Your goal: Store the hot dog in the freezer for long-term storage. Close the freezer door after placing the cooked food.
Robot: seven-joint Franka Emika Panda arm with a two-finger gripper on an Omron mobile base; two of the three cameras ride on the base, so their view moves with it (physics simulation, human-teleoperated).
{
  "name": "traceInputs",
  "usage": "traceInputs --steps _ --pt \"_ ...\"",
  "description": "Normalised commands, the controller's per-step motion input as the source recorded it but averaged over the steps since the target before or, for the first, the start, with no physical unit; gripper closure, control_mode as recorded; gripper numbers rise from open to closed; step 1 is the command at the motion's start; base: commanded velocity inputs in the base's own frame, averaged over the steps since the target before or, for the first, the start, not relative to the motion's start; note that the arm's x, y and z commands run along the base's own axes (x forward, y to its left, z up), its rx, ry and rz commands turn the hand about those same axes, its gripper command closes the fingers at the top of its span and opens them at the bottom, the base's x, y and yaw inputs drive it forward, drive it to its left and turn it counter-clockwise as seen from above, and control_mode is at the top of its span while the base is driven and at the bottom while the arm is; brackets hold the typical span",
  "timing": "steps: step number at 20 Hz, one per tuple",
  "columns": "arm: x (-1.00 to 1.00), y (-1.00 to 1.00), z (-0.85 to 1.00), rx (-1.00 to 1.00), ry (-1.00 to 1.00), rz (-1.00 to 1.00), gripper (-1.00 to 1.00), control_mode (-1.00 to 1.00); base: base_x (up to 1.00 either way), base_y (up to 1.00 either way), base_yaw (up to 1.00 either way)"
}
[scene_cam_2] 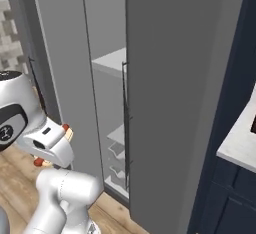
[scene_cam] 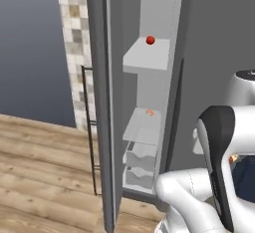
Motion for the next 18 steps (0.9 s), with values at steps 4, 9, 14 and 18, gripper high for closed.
traceInputs --steps 4,9,14,18 --pt "0.0 0.0 0.0 0.0 0.0 0.0 1.0 1.0 0.72 0.03 0.05" --pt "0.0 0.0 0.0 0.0 0.0 0.0 1.0 1.0 0.44 0.25 0.0" --pt "0.0 0.0 0.0 0.0 0.0 0.0 1.0 1.0 0.29 0.22 0.0" --pt "0.0 0.0 0.0 0.0 0.0 0.0 1.0 1.0 0.16 0.16 0.0"
